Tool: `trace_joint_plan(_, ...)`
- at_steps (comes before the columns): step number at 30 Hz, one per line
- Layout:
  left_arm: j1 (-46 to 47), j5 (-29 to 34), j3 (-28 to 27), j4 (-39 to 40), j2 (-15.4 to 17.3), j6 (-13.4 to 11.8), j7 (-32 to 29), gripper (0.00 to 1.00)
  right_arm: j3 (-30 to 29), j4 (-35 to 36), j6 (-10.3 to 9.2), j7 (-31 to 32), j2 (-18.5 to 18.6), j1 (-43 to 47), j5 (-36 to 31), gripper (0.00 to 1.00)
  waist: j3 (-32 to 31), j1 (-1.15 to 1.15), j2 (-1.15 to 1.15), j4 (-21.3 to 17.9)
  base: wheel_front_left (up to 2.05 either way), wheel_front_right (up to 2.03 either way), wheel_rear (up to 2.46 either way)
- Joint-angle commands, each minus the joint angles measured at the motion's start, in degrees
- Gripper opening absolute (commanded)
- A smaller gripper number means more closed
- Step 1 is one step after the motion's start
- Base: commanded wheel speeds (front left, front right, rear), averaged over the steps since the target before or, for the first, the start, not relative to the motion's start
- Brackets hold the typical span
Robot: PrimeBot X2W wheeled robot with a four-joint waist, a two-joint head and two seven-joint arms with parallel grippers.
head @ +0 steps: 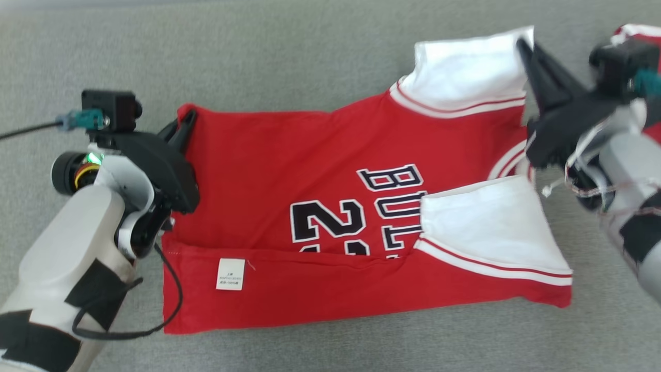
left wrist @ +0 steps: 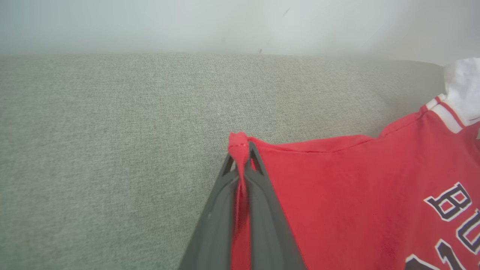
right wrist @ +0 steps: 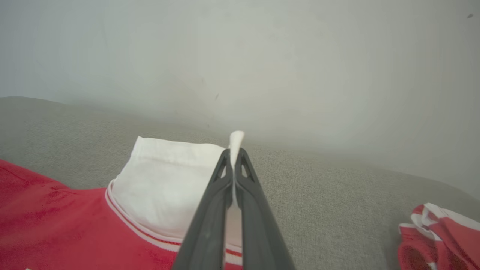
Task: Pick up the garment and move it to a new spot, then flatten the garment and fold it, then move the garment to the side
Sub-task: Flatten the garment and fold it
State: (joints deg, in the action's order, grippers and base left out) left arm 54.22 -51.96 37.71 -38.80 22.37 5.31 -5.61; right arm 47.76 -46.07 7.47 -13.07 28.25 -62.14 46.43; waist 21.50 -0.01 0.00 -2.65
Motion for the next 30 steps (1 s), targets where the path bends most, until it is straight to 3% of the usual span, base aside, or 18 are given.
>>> trace_joint_plan(1,-1.5,-0.1,-0.3,0.0,0.3,-0.4,0.7,0.00,-0.2,1.3,0.00,-0.8,0.9,2.1,0.6,0.00,-2.4,0.01,0.00,-1.9,0.00,0.00,0.00)
trace_joint_plan(7,-5.2,-0.9,-0.9,0.9,1.6,-1.1,2.5,0.00,-3.4,9.0,0.01,-2.1,2.4,12.6,0.0,0.00,-4.7,0.01,0.00,-3.0,0.00,0.00,0.00)
trace_joint_plan(16,-14.1,-0.8,-1.4,6.5,3.9,-2.9,7.9,0.00,-15.5,20.5,0.01,-2.1,1.0,30.9,-4.1,0.00,-7.2,0.01,0.00,-3.6,0.00,0.00,0.00)
trace_joint_plan(27,-24.5,0.0,-1.0,15.2,4.4,-6.9,13.8,0.00,-24.4,26.5,0.01,-0.1,-1.4,44.0,-8.2,0.00,-8.2,0.01,0.00,-1.9,0.00,0.00,0.00)
trace_joint_plan(29,-25.7,0.1,-0.9,15.8,4.4,-7.5,14.4,0.00,-25.8,27.2,0.01,0.4,-1.8,45.1,-9.2,0.84,-8.4,0.01,0.00,-1.6,0.00,0.00,0.00)
trace_joint_plan(30,-26.1,0.3,-1.0,16.2,4.4,-7.9,14.9,0.43,-26.4,27.6,0.01,0.7,-2.1,45.7,-9.3,1.00,-8.5,0.01,0.00,-1.5,0.00,0.00,0.00)
